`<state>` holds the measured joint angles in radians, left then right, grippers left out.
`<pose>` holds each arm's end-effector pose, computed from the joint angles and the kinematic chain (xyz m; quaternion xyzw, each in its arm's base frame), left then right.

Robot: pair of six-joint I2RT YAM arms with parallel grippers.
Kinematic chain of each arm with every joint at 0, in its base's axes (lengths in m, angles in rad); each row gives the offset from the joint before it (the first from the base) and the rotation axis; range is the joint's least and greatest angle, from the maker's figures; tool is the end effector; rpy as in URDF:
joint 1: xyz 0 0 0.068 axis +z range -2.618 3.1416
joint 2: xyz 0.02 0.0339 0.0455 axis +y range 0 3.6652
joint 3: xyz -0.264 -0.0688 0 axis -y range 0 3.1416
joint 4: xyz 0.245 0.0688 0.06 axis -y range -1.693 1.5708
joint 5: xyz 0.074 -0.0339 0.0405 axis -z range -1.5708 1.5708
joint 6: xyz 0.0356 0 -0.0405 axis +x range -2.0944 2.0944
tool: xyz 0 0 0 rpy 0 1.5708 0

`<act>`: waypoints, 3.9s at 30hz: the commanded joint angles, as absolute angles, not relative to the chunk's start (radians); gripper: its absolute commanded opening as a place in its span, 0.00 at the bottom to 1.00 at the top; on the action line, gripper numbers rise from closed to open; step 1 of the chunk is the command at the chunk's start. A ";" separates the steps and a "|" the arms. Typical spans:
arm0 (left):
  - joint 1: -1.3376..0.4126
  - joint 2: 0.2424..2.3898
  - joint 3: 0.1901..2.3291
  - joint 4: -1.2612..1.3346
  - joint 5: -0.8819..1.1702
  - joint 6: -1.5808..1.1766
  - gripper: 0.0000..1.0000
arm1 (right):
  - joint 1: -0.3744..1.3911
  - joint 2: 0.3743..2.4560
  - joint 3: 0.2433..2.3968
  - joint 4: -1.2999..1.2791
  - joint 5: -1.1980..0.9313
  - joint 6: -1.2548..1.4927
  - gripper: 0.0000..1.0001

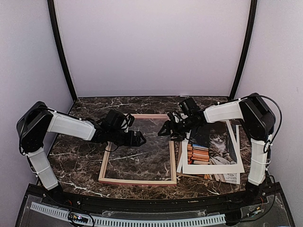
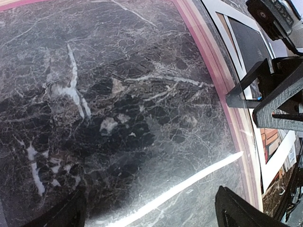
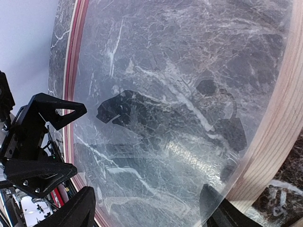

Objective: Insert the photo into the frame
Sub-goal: Place the glass panel at the frame body, then press the glass panel against the frame body.

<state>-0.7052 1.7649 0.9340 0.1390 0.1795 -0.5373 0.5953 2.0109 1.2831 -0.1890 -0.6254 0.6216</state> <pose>0.2733 -0.2410 0.1625 0.1136 0.8950 -0.3126 0.2973 0.3343 0.2516 0.1525 -0.0870 0.9023 0.4137 0.0843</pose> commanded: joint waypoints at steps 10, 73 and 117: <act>-0.712 1.775 0.950 0.130 0.160 -0.542 0.97 | 0.590 1.939 1.304 -0.255 -0.543 0.572 0.77; -0.713 1.599 0.979 -0.112 -0.240 -0.411 0.99 | 0.736 2.086 1.497 -0.508 -0.301 0.422 0.64; -0.624 1.534 0.946 -0.147 -0.303 -0.360 0.99 | 0.735 2.211 1.821 -0.599 -0.009 0.419 0.74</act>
